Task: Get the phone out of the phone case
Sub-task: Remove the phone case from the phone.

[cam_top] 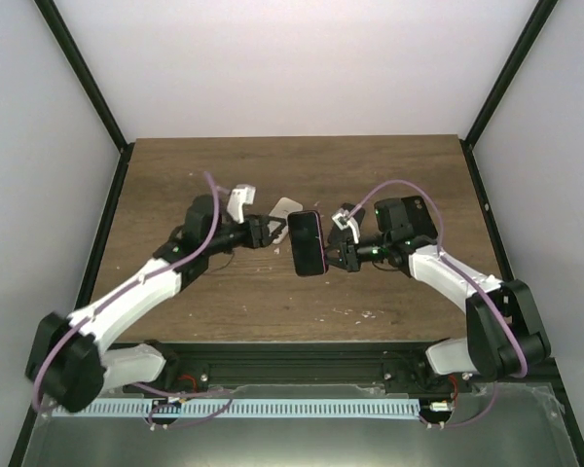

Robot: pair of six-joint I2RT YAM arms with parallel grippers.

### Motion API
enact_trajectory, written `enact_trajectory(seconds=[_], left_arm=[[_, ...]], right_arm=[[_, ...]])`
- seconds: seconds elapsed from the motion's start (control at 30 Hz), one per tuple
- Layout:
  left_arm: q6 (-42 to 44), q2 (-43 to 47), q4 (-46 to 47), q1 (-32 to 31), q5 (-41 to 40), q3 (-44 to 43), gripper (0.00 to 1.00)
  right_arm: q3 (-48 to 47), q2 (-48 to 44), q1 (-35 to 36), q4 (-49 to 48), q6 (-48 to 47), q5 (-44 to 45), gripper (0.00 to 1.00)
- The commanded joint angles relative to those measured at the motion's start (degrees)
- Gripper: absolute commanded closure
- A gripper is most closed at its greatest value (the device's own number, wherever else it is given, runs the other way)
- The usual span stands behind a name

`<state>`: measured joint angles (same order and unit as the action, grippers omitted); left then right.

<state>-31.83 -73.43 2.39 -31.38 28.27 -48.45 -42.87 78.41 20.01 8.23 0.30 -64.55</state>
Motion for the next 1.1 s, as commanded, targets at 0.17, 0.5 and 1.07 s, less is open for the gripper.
enact_trajectory(seconds=[0.17, 0.5, 1.07], left_arm=[[9.9, 14.6, -10.3, -16.3, -40.0, 7.5, 0.37], [19.6, 4.8, -12.6, -33.9, -56.1, 4.2, 0.40], [22.3, -4.7, -10.5, -37.7, -54.1, 1.1, 0.38]], right_arm=[[-0.1, -3.9, -0.1, -2.8, 17.6, 21.0, 0.99], [-6.1, 4.5, 0.1, 12.5, 22.3, 21.9, 0.99], [0.5, 5.1, 0.5, 4.1, 26.1, 12.5, 0.99]])
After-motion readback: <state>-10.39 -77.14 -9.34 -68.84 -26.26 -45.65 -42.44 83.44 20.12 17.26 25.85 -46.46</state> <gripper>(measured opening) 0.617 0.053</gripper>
